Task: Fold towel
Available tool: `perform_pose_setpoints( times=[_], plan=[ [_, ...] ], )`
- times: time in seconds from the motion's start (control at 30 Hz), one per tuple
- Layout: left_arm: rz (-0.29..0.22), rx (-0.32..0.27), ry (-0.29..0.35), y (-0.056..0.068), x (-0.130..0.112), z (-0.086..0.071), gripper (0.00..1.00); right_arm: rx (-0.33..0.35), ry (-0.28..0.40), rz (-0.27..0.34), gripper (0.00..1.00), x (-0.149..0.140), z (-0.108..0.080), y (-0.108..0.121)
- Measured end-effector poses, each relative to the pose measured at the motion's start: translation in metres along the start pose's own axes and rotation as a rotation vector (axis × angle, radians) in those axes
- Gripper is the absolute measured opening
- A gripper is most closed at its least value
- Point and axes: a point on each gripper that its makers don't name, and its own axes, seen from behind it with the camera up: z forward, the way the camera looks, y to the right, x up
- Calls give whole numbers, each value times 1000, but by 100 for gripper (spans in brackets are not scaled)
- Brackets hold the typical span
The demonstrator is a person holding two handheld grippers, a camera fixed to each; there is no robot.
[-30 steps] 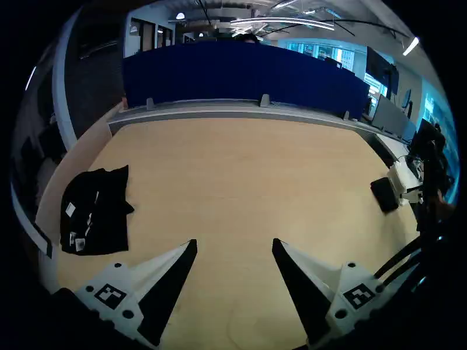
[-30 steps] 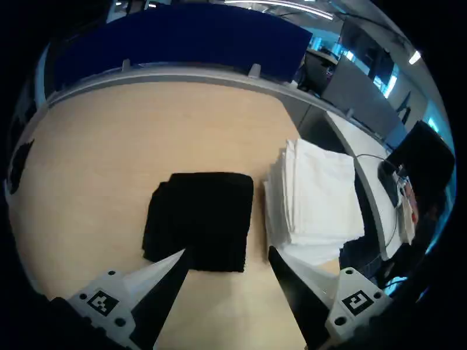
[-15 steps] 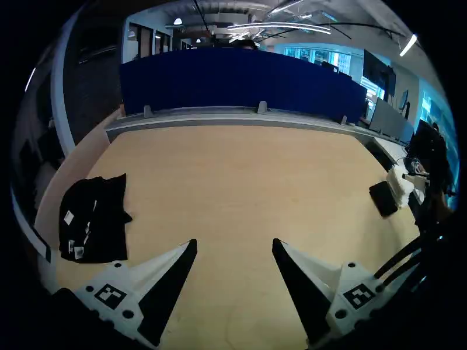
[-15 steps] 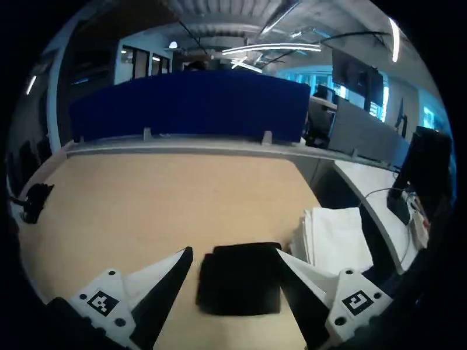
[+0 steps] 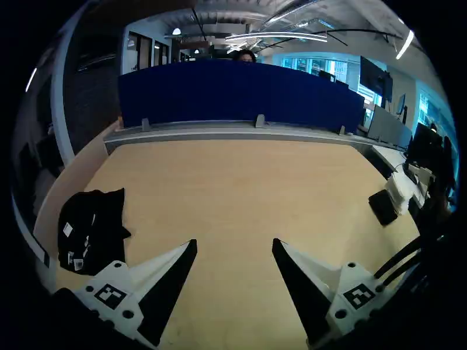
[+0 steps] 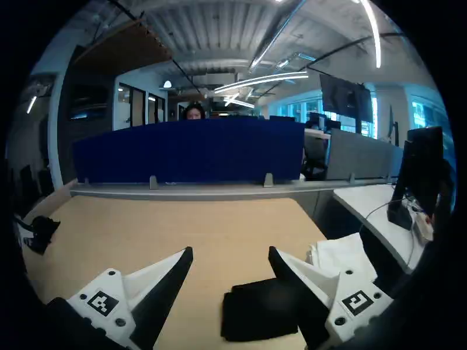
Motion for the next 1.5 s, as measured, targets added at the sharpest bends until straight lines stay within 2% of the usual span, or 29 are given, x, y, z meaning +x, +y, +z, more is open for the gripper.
perform_pose_setpoints(
  times=[0.2, 0.4, 0.63, 0.8, 1.1, 1.5],
  plan=[
    [-6, 5, 58, -4, 18, 4, 95, 33, 66, 22, 100, 20, -3, -26],
    [-17, 11, 124, -9, 38, 7, 95, 58, 122, 19, 100, 39, -6, -56],
    [3, 30, 234, -15, 68, 9, 95, 73, 171, -5, 100, 58, -4, -90],
    [12, 53, 324, -24, 93, 8, 95, 67, 205, -25, 100, 70, -2, -111],
    [-10, 98, 431, -44, 124, 4, 95, 38, 260, -31, 100, 85, 2, -131],
    [1, 97, 486, -49, 135, 1, 96, 43, 278, -2, 100, 90, 0, -154]
  ],
)
